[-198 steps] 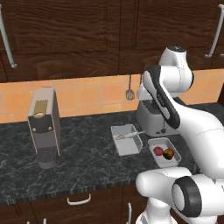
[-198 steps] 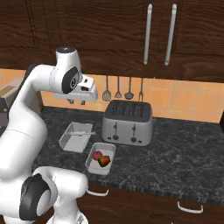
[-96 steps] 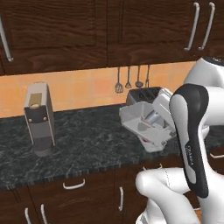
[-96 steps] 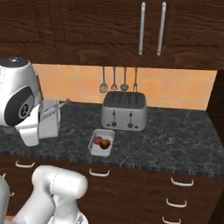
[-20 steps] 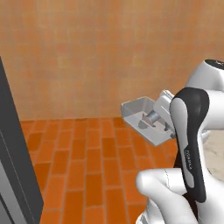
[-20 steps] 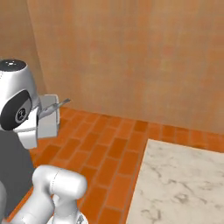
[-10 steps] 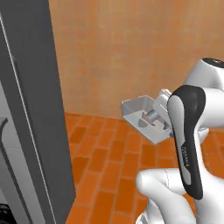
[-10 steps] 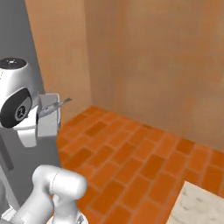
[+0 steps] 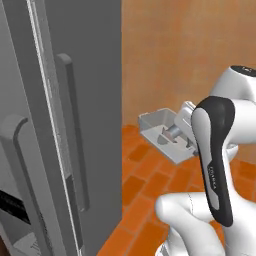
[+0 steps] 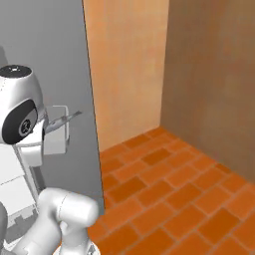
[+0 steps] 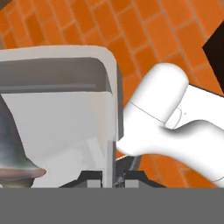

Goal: Take the meat container that has the fish and place it on the second highest rack of the freezer. Then take the vegetable container that has the tomato and bell pepper and place it on the highest rack of the freezer.

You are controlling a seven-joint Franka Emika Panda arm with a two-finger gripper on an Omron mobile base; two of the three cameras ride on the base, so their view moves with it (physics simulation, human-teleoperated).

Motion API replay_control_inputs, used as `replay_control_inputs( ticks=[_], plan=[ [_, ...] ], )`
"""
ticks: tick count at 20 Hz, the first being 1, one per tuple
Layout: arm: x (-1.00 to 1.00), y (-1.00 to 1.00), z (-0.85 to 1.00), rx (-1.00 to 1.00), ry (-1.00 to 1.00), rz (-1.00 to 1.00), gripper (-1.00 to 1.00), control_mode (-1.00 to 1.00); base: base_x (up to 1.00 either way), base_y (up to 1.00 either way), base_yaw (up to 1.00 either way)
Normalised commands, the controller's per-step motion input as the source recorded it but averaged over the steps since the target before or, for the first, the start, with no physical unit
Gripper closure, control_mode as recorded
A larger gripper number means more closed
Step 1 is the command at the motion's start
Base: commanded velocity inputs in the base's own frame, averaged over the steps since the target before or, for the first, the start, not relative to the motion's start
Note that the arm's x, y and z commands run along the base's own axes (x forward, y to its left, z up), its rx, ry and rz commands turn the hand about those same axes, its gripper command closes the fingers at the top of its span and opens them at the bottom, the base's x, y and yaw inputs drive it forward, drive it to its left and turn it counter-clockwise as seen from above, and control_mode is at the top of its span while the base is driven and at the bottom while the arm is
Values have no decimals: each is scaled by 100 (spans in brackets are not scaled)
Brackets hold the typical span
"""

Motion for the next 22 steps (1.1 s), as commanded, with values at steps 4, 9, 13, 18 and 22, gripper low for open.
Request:
replay_control_inputs(
  ticks=[4,9,13,18,22],
  plan=[
    [0,0,0,0,0,0,100,100,0,-57,65],
    [0,0,0,0,0,0,100,100,0,-54,68],
    [0,0,0,0,0,0,100,100,0,-59,65],
    [0,0,0,0,0,0,100,100,0,-65,59],
    [0,0,0,0,0,0,100,100,27,-41,58]
  ],
)
